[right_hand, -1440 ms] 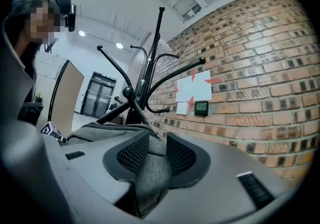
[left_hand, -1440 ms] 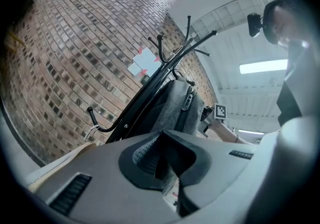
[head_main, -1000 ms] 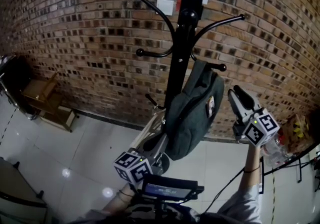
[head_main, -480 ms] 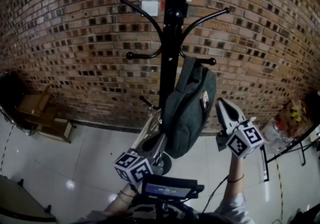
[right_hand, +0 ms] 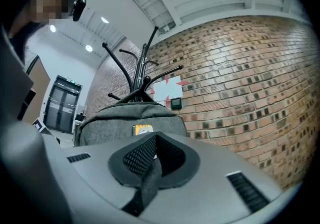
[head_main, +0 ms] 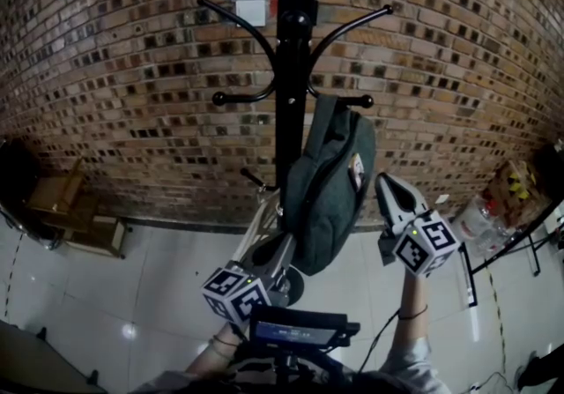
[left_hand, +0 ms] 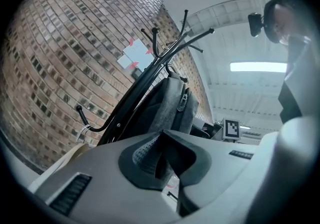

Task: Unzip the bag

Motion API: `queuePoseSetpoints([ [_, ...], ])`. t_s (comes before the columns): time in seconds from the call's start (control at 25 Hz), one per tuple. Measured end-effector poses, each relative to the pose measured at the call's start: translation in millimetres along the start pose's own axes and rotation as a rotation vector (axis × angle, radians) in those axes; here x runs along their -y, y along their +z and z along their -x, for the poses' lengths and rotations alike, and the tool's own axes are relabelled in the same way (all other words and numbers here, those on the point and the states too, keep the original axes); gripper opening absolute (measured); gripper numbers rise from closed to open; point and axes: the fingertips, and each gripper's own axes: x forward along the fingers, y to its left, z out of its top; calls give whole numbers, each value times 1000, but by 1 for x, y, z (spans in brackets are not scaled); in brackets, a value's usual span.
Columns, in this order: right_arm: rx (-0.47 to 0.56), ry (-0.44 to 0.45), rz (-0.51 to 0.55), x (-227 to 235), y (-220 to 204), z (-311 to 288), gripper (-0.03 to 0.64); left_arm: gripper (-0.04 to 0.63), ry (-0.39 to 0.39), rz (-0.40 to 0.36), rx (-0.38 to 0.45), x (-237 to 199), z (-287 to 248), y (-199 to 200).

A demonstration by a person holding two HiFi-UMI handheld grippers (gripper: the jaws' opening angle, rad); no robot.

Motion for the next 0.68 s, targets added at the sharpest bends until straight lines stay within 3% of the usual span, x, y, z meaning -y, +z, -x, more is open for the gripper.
queuePoseSetpoints([
  [0.68,-34,-6,-3,9,-9,-3,11,11,4,9,-3,-2,-4,-1],
])
